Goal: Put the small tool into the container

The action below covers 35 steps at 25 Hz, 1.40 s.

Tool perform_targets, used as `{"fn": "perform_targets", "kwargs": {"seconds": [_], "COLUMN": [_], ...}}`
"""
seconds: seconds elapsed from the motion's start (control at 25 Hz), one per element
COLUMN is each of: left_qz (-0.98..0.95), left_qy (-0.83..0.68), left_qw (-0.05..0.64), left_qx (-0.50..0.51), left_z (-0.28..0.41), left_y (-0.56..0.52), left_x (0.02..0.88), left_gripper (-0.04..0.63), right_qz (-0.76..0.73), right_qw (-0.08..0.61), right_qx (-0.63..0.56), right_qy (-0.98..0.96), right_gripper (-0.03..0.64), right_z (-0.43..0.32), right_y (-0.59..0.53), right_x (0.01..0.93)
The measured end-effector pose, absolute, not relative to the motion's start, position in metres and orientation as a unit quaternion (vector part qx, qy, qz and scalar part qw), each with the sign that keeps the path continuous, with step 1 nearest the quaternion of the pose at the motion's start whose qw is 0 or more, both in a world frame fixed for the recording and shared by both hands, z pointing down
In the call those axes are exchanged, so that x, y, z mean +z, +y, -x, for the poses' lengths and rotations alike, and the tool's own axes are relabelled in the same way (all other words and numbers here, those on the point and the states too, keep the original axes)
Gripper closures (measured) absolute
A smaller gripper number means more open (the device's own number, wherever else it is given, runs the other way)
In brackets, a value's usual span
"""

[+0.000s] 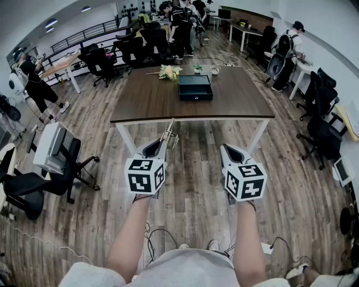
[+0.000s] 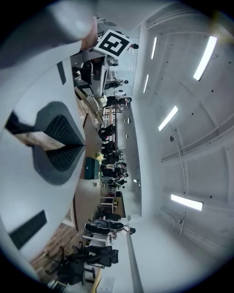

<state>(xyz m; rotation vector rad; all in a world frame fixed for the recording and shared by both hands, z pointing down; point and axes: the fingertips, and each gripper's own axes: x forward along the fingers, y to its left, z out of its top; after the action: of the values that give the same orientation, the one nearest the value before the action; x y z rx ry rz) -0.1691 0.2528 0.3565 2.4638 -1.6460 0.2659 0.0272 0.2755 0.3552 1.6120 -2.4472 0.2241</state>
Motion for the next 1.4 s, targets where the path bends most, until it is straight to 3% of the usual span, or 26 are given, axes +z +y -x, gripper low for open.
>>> {"fn": "perform_targets", "kwargs": {"seconds": [0.88,1.4], "left_qz": [-0.830,-0.821], "left_qy": [-0.543,-0.555], "left_qw": [0.083,0.085], "left_qx": [0.092,0.101], "left_z": [0.165,0.148], "left_y": [0.228,0.172], "left_x": [0.357,0.368], "left_gripper": [0.568,0.568], "right_qz": [-0.559,-0.541], "right_qw": [0.100,0.093], "right_qx": [0.079,0.086], "right_qy": [-0.819,-0.832], "right_gripper": [0.612,0.612], "right_z": [-0.041,-0.054], "right_y": [0.260,0.194], "right_x": [0.359,0.370]}}
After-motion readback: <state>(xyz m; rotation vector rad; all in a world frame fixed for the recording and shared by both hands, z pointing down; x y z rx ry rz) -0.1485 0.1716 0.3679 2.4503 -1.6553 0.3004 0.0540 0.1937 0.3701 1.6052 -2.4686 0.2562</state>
